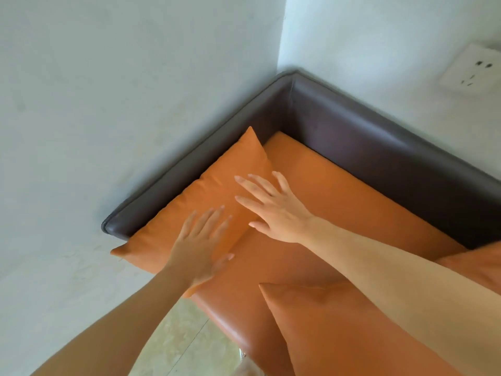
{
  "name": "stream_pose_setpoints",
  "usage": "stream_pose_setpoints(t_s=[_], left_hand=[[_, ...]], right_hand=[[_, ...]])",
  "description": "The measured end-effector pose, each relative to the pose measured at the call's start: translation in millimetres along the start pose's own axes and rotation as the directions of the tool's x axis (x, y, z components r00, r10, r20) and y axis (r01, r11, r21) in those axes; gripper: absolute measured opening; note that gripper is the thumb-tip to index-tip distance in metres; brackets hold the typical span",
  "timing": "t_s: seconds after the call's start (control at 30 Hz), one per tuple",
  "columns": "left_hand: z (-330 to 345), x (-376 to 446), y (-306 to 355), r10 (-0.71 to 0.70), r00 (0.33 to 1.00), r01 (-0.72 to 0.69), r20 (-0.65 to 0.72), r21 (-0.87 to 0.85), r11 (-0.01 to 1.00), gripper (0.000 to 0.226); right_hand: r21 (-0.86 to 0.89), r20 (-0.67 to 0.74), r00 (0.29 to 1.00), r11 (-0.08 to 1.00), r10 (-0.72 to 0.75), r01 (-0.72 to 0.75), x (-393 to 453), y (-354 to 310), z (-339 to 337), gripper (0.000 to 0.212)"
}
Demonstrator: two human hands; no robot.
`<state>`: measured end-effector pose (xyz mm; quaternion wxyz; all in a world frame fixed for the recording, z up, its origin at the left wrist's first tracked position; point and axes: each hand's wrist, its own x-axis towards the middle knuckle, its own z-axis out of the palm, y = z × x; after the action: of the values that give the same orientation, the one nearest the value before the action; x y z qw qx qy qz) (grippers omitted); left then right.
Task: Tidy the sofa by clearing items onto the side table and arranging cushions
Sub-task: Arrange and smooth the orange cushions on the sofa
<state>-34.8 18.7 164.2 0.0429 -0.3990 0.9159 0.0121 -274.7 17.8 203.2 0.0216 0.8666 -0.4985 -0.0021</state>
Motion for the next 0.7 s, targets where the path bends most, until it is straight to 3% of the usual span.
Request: stream_pose_setpoints(t_s=[0.33,0.7], left_hand=[[-19.5,42.5,141.9,0.271,0.962,-0.266,0.018,-0.137,0.954,0.074],[6.9,26.6,280.9,0.172,0.954,-0.110,0.247,-0.246,0.963,0.085]], right_hand=[[-0.044,0.023,0.977,0.977,0.211,-0.210,-154.7,44.1,-15.5,0.042],[-0.062,0.248,0.909,0.942,0.336,-0.331,-347.5,85.8,11.7,0.043]])
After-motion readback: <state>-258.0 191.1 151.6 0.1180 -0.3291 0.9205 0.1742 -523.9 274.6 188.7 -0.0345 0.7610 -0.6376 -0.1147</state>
